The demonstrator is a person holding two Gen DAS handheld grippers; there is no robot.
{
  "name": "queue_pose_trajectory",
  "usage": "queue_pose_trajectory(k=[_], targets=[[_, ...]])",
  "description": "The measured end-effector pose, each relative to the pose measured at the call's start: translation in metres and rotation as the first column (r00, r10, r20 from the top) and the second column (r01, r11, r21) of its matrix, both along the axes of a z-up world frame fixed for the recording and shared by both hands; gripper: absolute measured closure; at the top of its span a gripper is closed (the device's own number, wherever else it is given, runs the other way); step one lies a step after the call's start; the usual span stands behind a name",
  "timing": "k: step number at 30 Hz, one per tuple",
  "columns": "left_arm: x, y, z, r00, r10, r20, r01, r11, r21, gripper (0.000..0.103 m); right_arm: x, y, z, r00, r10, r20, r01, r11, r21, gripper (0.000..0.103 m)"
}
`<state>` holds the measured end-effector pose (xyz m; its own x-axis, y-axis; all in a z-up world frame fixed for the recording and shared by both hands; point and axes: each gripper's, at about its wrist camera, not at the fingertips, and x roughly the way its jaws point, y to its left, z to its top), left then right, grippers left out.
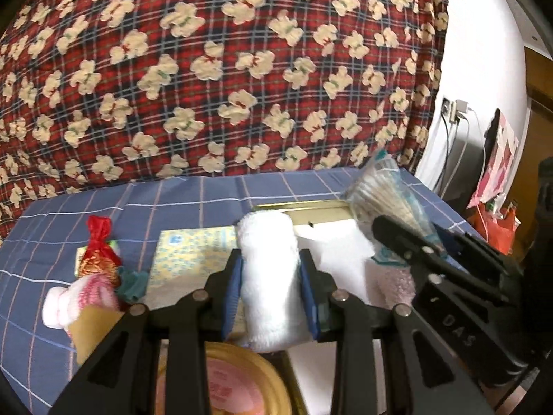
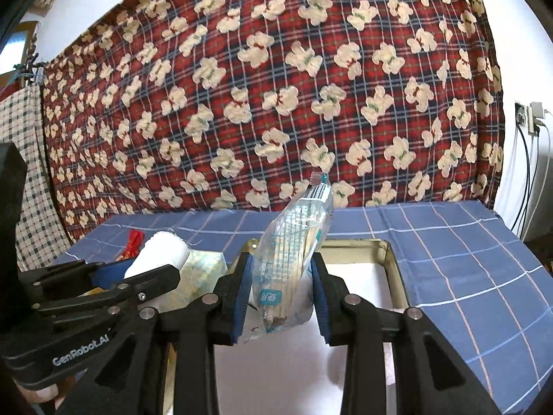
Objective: Organize soft objects
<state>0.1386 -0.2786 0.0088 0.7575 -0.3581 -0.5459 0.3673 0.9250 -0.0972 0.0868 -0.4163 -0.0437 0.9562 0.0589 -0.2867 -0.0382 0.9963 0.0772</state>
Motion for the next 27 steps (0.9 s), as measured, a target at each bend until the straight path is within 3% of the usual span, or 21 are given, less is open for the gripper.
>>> queue_pose_trajectory(k=[22, 23, 24, 25, 27], targets=[[-0.002, -0.055, -0.019, 0.989, -0.119, -0.083, 0.127, 0.988, 0.092, 0.07, 0.011, -0.03, -0.003, 0.996, -0.025, -0.082, 0.026, 1.0, 0.009, 0.065], [-0.004, -0.055, -0.019, 0.989, -0.124, -0.079, 0.132, 0.987, 0.093, 0.068, 0.01, -0.031, -0.003, 0.997, -0.027, -0.077, 0.027, 1.0, 0.007, 0.065], [-0.005, -0.056, -0.019, 0.99, -0.124, -0.073, 0.131, 0.987, 0.098, 0.058, 0.008, -0.031, -0.002, 0.997, -0.033, -0.069, 0.033, 0.999, 0.008, 0.064], [-0.007, -0.056, -0.019, 0.99, -0.122, -0.067, 0.128, 0.986, 0.102, 0.047, 0.007, -0.033, -0.002, 0.997, -0.037, -0.061, 0.038, 0.999, 0.015, 0.054], [-0.011, -0.055, -0.015, 0.991, -0.122, -0.049, 0.127, 0.987, 0.1, 0.039, 0.003, -0.036, -0.001, 0.998, -0.042, -0.039, 0.043, 0.998, 0.034, 0.038]])
